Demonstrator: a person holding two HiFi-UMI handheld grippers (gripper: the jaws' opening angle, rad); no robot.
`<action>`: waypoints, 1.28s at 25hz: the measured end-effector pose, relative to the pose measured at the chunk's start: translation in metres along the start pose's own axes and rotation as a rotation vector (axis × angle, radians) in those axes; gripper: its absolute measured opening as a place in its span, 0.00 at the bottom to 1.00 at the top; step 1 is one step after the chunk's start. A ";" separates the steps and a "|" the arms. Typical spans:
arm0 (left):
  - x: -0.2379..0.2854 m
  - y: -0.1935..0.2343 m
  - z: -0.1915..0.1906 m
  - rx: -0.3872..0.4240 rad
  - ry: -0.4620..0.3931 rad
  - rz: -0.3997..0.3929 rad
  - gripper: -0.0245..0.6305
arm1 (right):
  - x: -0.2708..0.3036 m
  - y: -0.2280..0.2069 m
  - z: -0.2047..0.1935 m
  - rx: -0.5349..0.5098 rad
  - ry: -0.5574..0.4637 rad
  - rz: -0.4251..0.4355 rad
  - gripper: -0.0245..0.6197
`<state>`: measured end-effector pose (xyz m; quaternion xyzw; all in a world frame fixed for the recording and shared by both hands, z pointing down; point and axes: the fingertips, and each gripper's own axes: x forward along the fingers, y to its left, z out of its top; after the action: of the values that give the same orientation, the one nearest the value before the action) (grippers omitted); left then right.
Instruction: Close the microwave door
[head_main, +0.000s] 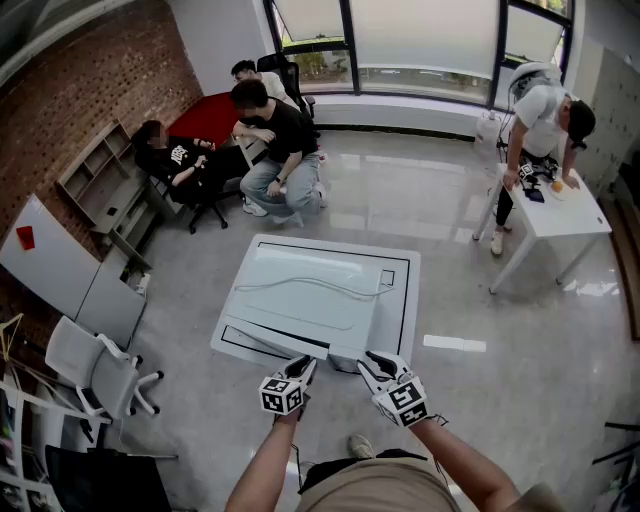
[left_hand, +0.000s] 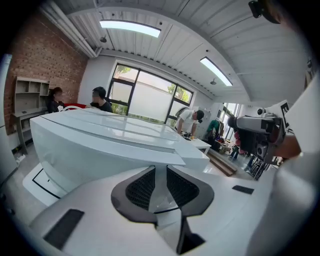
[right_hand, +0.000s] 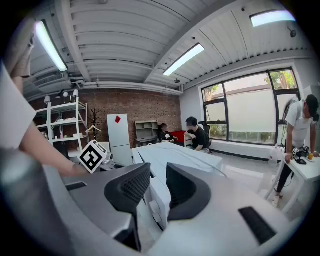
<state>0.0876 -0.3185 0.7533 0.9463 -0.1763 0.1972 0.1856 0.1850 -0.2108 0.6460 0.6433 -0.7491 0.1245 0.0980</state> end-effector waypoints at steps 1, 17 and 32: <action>0.000 0.001 0.000 -0.002 -0.007 0.007 0.16 | 0.000 -0.001 0.000 -0.004 0.004 0.000 0.20; 0.012 -0.006 0.016 -0.002 -0.031 0.034 0.17 | -0.009 0.005 -0.005 -0.027 0.036 0.019 0.20; -0.110 -0.044 0.080 0.031 -0.282 0.056 0.17 | -0.012 0.031 0.016 -0.065 -0.021 0.087 0.20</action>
<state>0.0352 -0.2853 0.6248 0.9621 -0.2239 0.0702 0.1387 0.1563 -0.2004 0.6250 0.6078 -0.7809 0.0975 0.1057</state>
